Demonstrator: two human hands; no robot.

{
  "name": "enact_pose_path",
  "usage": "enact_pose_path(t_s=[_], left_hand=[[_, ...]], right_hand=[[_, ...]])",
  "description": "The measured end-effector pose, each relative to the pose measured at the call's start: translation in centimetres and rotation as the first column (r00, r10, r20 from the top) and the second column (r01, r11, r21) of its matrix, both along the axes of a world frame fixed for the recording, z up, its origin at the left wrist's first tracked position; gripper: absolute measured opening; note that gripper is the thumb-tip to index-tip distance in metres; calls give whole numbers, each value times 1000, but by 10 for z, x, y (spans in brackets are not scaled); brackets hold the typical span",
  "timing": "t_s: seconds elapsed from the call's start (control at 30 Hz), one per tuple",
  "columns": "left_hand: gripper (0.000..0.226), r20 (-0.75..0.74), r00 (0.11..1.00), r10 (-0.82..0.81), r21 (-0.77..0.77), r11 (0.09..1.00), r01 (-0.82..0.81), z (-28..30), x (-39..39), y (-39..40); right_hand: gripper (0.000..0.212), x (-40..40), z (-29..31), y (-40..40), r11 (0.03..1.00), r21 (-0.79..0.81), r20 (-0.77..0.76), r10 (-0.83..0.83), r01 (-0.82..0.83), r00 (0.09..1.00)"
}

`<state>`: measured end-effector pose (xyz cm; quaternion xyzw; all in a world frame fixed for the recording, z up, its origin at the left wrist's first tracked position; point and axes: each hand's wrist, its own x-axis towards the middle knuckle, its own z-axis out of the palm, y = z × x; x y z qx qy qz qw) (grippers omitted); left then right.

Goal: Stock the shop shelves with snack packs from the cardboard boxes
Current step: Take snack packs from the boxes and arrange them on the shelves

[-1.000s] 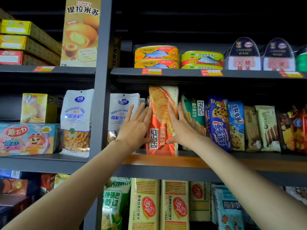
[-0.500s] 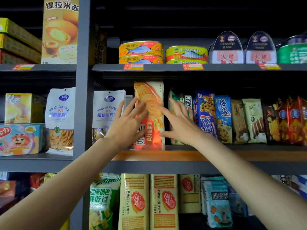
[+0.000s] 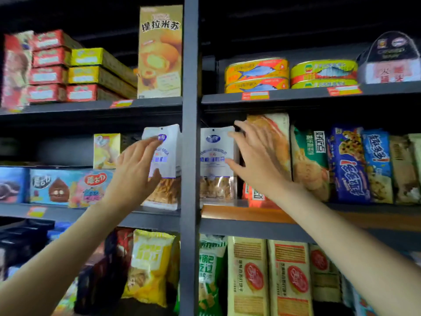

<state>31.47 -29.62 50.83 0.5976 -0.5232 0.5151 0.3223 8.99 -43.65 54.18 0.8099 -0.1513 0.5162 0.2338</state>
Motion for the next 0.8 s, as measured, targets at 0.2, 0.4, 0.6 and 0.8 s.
enact_pose_path(t_s=[0.2,0.4,0.6,0.8], left_hand=[[106,15,981,191,327,927,-185,-4,51,11],[104,-109,940,324,485,842,-234,2,61,3],[98,-118,965,234,406,898,-168,4,58,-16],[81,-34,940,341,348,885,-309,0,65,-35]], right_hand=[[61,53,11,80,985,-174,-145,-16,-10,989],[49,137,-3,102,685,-428,-435,-728,590,530],[61,167,-12,78,556,-445,-390,-826,702,407],[62,181,-20,60,569,-423,-365,-819,705,443]])
